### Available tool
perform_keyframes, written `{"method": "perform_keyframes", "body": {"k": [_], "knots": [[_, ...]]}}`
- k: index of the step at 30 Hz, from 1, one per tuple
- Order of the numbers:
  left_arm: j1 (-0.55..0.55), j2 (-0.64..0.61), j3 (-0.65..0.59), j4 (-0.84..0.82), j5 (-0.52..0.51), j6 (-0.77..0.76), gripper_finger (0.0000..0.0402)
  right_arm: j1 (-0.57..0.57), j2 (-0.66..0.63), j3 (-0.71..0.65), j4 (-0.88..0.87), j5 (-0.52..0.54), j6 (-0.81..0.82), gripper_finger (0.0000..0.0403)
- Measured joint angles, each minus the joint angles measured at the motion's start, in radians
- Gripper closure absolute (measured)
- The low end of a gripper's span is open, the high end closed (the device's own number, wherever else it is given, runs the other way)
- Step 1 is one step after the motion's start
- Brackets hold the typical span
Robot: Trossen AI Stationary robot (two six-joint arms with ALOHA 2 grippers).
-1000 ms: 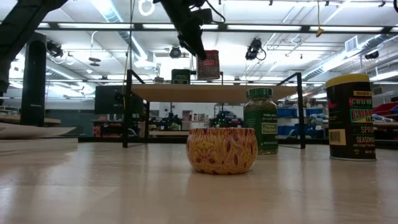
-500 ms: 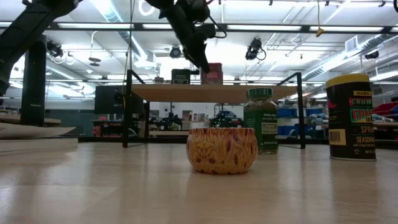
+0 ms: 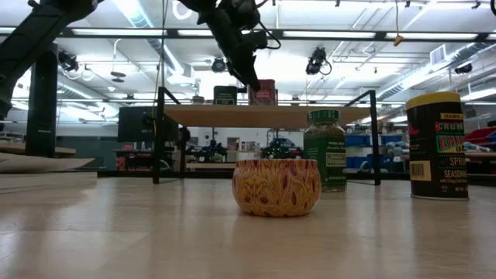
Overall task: Shelf spices
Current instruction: Put the red seasoning can on the shelf
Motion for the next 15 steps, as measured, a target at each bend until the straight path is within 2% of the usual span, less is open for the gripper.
{"method": "perform_keyframes", "body": {"k": [15], "knots": [[0.000,-0.001,0.001,-0.003,-0.002,-0.031,0.0155,0.000,0.000,0.000,0.000,0.000,0.000,0.0396]]}}
